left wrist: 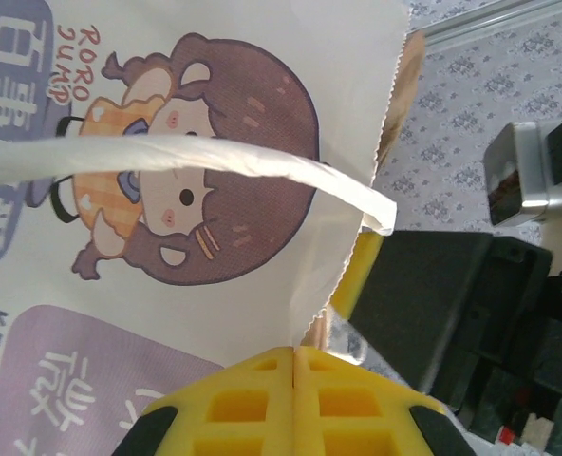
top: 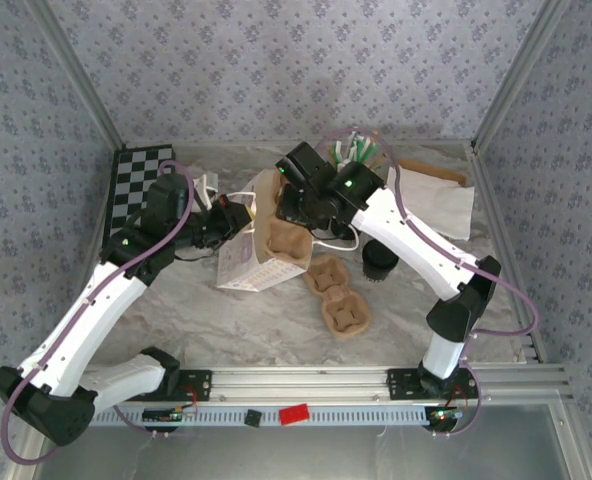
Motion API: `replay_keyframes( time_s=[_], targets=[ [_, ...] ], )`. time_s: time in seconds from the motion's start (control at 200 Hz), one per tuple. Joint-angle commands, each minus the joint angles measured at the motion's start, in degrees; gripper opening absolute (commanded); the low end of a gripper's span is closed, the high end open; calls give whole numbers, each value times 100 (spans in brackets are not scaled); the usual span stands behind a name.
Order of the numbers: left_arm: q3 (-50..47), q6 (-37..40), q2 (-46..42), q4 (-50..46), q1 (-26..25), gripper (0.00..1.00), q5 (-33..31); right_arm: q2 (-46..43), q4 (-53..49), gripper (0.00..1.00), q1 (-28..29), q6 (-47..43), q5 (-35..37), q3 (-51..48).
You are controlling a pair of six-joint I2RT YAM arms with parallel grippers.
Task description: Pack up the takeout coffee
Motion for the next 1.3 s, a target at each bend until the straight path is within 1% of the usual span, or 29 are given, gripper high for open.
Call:
replay_keyframes(
  time_s=[0.0,0.265,0.37,0.48,0.72,0.82,0.99,1.159,1.294],
  targets=[
    [125,10,-59,67,79,0,160,-58,-315,32,-37,-188,334,294],
    [107,-50,-52,115,128,0,231,-65,-233,32,30,-333,655,307],
    [104,-161,-40,289,122,0,451,117,-457,32,73,-336,565,559],
    [175,-9,-35,-4,154,0,275,75,-371,32,41,-394,627,545],
    [175,-52,-26,37,168,0,342,98,-404,32,3,-532,729,602],
    [158,-43,0,46,170,0,333,103,-302,32,18,-521,897,580],
    [132,-48,26,132,178,0,381,211,-214,32,111,-447,806,682],
    [16,-110,10,294,226,0,375,275,-80,32,352,-195,621,689],
    [-106,-158,1,370,280,0,379,300,-108,32,517,-27,652,642]
  ],
)
